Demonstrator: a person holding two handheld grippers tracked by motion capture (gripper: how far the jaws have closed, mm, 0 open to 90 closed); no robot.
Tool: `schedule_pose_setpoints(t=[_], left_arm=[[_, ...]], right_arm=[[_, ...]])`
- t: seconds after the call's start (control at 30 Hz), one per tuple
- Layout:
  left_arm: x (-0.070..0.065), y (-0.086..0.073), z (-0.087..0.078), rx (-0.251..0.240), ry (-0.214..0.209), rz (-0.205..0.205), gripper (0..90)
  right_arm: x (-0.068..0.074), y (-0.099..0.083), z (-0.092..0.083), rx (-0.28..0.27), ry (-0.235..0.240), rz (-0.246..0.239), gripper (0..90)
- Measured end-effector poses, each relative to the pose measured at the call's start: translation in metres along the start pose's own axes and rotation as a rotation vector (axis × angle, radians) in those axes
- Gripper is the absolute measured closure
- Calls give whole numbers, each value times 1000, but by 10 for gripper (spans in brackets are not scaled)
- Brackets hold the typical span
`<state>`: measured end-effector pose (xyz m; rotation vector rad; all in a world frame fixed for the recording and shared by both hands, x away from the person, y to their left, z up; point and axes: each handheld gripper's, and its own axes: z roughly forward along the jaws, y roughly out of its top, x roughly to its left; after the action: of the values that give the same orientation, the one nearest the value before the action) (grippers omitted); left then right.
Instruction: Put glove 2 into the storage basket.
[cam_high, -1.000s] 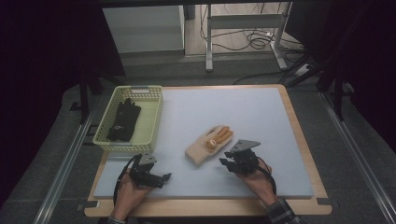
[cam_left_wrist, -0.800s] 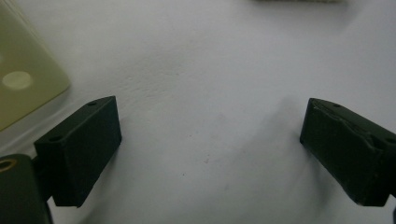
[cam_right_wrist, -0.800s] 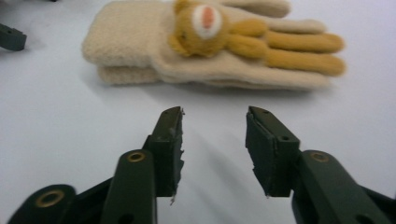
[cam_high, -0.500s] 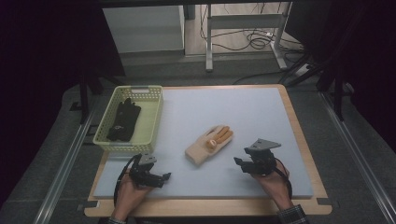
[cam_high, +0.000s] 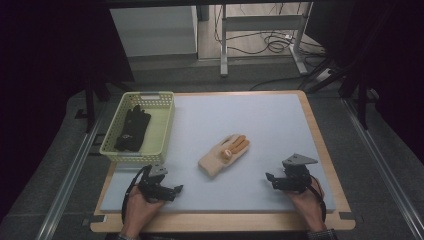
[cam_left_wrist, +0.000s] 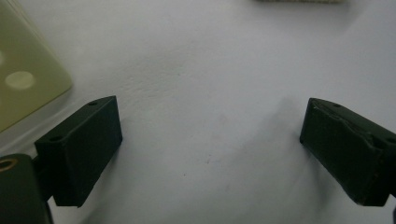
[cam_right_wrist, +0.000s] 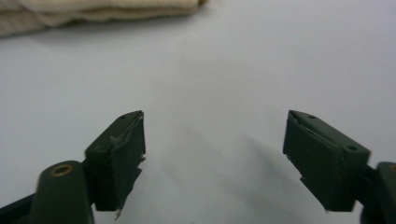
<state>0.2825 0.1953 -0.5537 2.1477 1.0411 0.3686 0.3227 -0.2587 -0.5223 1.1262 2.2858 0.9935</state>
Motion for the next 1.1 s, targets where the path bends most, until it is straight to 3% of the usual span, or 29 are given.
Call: schedule_pose_setpoints(t=[0.1,0.83,1.1], left_arm=[[0,0,0,-1,-1,-1,59],[0,1,0,5,-7,8,41],[-3,9,-1,-2,-18,10,30]], right_arm=[[-3,-7,5,37,-8,-1,147],[-3,-9,5,27,-19,1,125],[-3,-9,5,27,-20,1,125]])
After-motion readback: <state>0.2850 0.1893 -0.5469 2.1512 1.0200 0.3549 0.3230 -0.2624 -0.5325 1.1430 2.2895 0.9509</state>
